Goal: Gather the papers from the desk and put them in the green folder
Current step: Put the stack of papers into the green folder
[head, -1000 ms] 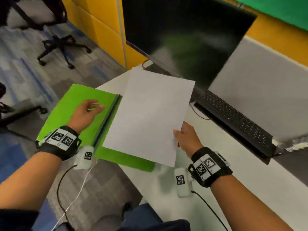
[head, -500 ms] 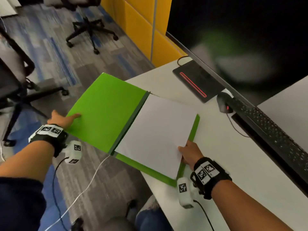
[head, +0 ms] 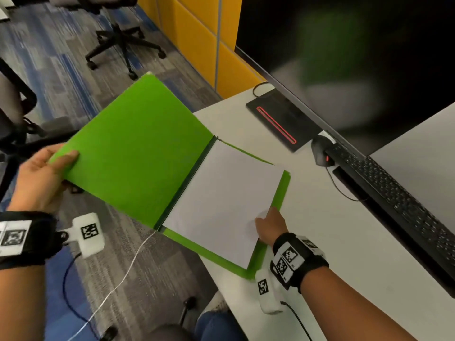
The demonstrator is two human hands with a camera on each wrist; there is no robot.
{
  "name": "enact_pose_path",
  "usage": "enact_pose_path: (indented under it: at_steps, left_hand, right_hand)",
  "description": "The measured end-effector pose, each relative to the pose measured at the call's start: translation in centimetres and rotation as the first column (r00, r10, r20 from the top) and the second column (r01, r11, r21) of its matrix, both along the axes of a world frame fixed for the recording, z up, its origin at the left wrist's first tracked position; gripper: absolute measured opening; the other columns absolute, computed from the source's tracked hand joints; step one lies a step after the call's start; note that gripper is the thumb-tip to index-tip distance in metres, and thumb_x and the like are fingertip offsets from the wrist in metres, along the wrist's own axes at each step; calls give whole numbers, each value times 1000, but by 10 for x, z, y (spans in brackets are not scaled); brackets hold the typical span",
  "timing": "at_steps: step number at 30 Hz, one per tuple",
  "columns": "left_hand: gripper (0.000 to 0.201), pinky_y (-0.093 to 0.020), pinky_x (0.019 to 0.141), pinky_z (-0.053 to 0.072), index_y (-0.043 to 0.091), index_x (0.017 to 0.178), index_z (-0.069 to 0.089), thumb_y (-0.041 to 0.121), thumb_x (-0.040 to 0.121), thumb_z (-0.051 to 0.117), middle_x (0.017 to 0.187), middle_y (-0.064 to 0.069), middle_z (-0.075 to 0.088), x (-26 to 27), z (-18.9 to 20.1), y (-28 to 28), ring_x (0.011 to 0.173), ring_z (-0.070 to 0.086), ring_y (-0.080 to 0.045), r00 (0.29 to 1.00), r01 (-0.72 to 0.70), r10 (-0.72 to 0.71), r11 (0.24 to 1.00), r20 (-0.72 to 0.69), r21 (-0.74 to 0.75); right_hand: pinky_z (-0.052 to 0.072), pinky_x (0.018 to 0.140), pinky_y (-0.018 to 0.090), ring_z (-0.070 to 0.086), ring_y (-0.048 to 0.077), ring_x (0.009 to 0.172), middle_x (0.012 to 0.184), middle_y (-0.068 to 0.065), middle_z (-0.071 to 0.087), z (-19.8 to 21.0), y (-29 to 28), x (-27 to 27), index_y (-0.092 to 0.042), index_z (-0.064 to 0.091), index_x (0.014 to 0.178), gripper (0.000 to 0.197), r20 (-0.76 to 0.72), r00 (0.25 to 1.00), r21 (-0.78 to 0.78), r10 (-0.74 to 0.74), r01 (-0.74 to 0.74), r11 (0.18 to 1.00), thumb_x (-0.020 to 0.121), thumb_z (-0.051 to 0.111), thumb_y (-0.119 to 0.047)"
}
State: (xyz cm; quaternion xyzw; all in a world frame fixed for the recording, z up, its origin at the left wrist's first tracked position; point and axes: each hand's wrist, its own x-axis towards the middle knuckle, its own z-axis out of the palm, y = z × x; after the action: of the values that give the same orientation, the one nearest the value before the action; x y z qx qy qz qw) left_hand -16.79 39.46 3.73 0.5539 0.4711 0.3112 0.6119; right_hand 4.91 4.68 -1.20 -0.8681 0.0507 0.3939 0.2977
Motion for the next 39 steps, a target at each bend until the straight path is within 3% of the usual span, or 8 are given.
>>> enact_pose_path:
  at_steps: [5,9,11,14,17,23,27,39]
  left_hand:
    - [31,-7,75,50,24,95,70,49,77,63,88,20,75,12,77,-114,82,63,7,924,366,-383,879,-7,306]
    - [60,-10,83,51,26,102,71,73,69,52,107,11,74,34,76,-207,97,68,2,704,707,-707,686,-71,175]
    - [75,-9,87,47,28,104,71,84,65,39,110,14,73,48,45,-232,103,64,5,587,808,-776,580,-232,106]
    - [95,-23,100,43,28,120,62,88,63,16,130,9,61,63,-10,-246,120,55,-7,346,918,-742,394,-574,45]
    - [69,-35,101,43,30,127,56,69,78,27,139,7,51,68,-43,-246,125,48,-17,159,958,-597,287,-786,-24]
    - [40,-43,92,50,17,126,57,36,92,48,130,-11,58,92,-41,-164,111,60,-33,500,746,-351,639,-791,188]
    - [45,-49,97,46,8,135,42,25,93,47,136,-22,49,89,-55,-140,117,54,-40,466,610,-349,792,-813,10]
    - [25,-44,94,52,14,108,67,13,85,55,116,-16,68,116,-46,-106,107,62,-35,419,651,-379,759,-825,-18]
  right_hand:
    - [47,64,26,53,22,72,69,4,45,-5,-6,-3,-13,37,62,26,60,997,20,-38,37,999,87,44,-9]
    - [56,86,48,64,32,85,86,16,65,1,-14,0,-6,52,61,26,-71,968,117,-241,248,962,86,47,-6]
    - [56,72,42,61,30,73,82,19,64,6,-24,1,-7,60,68,25,-230,896,186,-381,424,886,89,45,-8]
    - [49,73,37,61,35,99,108,24,64,6,-44,0,0,61,110,38,-469,731,227,-495,642,733,96,36,-26]
    - [44,89,41,56,28,100,108,15,60,-1,-57,-4,-5,57,102,43,-499,701,223,-510,673,706,97,35,-41]
    - [54,83,46,53,24,77,74,10,55,-2,-42,1,-11,52,63,21,-144,827,167,-544,562,810,83,59,-15]
    - [44,78,34,48,24,87,94,8,52,-13,-26,3,1,61,104,29,-97,838,151,-537,545,824,81,60,-17]
    - [50,86,27,60,27,115,126,14,63,-11,-13,17,-7,64,115,33,-41,925,52,-378,379,924,91,43,-7]
